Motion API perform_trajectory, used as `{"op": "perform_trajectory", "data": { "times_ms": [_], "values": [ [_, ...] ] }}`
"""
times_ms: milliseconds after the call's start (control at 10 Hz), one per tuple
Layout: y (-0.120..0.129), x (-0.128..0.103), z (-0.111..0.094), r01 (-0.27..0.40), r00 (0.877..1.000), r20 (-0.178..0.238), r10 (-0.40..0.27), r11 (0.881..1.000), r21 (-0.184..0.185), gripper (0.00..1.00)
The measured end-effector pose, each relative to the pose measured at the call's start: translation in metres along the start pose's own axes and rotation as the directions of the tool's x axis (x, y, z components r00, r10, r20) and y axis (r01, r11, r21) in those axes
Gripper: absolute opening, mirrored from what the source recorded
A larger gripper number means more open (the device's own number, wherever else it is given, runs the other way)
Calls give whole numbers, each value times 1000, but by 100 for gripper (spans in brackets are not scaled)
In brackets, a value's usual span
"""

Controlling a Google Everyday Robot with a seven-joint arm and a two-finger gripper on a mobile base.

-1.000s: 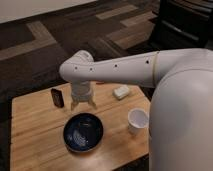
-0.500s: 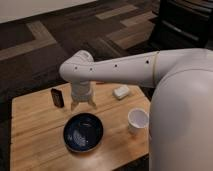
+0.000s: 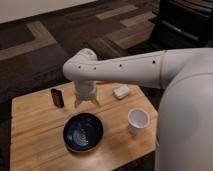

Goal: Pick up the ceramic cup

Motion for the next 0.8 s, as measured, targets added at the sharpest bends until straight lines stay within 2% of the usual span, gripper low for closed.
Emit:
{"op": "perform_trajectory", "data": {
  "times_ms": [300,500,800],
  "values": [
    [-40,0,-12,-110,994,23,111,993,-33,65],
    [-82,7,-15,-210,977,34,212,976,-49,65],
    [-128,24,-2,-300,953,16,302,951,-73,65]
  ]
}}
